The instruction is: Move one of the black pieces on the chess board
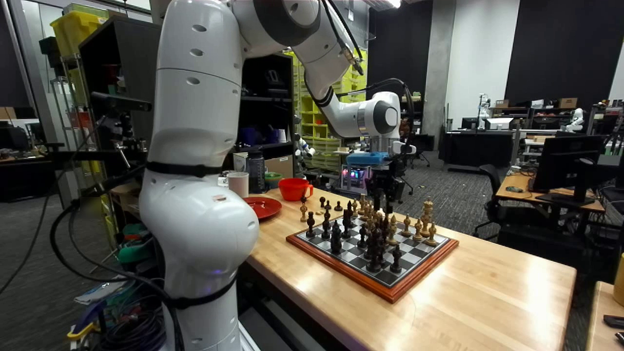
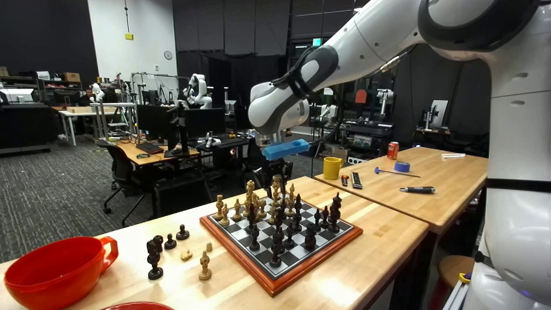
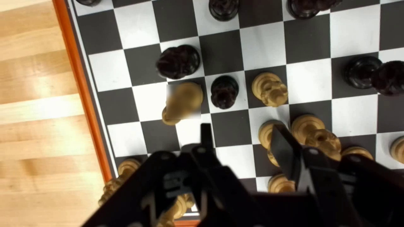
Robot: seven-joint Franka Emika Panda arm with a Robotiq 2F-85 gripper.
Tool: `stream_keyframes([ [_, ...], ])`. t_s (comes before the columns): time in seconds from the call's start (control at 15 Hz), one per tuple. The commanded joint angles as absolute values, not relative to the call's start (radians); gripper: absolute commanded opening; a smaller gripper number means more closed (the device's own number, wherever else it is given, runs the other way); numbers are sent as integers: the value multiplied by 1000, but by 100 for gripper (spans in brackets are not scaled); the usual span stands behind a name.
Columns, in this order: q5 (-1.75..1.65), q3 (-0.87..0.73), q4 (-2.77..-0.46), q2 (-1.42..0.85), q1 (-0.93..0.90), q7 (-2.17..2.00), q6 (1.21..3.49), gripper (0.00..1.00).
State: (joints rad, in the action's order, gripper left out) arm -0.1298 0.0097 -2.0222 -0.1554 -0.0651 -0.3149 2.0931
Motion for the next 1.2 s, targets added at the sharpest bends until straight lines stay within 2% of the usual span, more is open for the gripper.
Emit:
stream_keyframes([
  [0.0, -141, 31, -2121, 0, -80, -261, 2083, 84],
  [0.13, -129, 51, -2195, 99, -88, -240, 2093, 96],
  [0.2, -117, 62, -2245, 159, -92, -218, 2106, 99],
  [0.67, 28, 73, -2479, 549, -137, -48, 2034, 100],
  [0.87, 47, 34, -2417, 619, -112, 4, 1872, 100],
  [1.13, 35, -34, -2279, 555, -61, 46, 1765, 100],
])
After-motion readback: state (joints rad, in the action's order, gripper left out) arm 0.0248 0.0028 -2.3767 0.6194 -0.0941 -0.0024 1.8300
